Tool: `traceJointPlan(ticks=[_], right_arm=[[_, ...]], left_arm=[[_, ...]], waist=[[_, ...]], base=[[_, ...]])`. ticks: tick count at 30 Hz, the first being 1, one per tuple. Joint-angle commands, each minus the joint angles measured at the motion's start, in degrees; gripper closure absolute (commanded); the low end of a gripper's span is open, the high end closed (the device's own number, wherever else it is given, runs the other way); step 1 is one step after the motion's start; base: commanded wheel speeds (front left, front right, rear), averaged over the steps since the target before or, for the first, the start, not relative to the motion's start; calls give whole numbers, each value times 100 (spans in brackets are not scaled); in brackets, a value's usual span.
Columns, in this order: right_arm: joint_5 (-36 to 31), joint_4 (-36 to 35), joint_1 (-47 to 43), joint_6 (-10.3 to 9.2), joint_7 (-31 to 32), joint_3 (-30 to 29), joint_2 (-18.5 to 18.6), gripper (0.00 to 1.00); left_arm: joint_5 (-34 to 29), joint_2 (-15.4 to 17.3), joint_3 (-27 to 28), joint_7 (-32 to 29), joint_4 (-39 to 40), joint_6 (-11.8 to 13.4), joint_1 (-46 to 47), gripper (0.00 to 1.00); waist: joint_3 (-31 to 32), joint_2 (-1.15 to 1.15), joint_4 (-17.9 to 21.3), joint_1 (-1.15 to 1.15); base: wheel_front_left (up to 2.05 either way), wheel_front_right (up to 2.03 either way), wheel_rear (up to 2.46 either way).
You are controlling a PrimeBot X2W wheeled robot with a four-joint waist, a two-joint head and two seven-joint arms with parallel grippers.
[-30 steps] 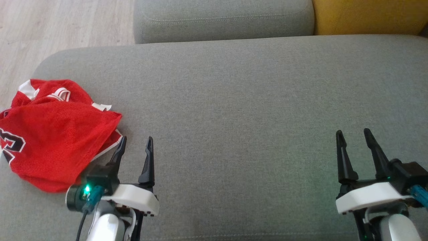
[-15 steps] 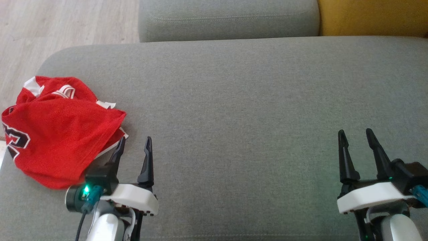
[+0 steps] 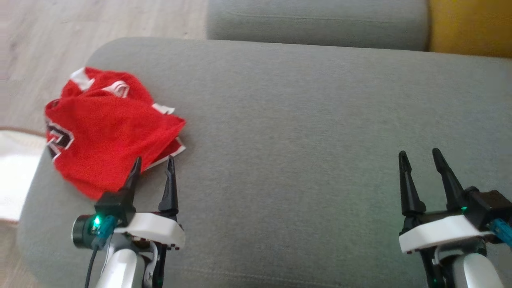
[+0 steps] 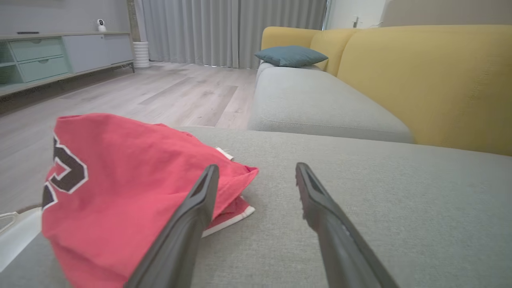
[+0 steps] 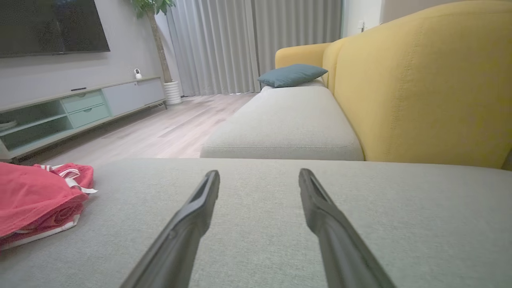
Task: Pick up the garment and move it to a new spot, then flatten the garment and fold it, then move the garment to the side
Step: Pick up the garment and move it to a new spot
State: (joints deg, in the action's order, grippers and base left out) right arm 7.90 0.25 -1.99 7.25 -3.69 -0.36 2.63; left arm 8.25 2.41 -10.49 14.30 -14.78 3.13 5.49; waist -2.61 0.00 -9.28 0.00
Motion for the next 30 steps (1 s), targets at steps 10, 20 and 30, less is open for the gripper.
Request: traceJointPlan(ticks=[10,20,30], right_arm=[[-16,-372,226,24,103,292,25,0],[-79,-501,283,24,223,319,26,0],[-96,-701,444,24,394,379,154,0]], left_arm=[[95,62,348,70,313,69,250,0],[166,55,423,70,401,75,268,0],[264,49,575,70,438,141,561,0]], waist=[[-57,0,-877,0],[-200,0,-1201,0],[-613,0,-1131,0]], base=[[0,0,0],[0,0,0],[0,0,0]])
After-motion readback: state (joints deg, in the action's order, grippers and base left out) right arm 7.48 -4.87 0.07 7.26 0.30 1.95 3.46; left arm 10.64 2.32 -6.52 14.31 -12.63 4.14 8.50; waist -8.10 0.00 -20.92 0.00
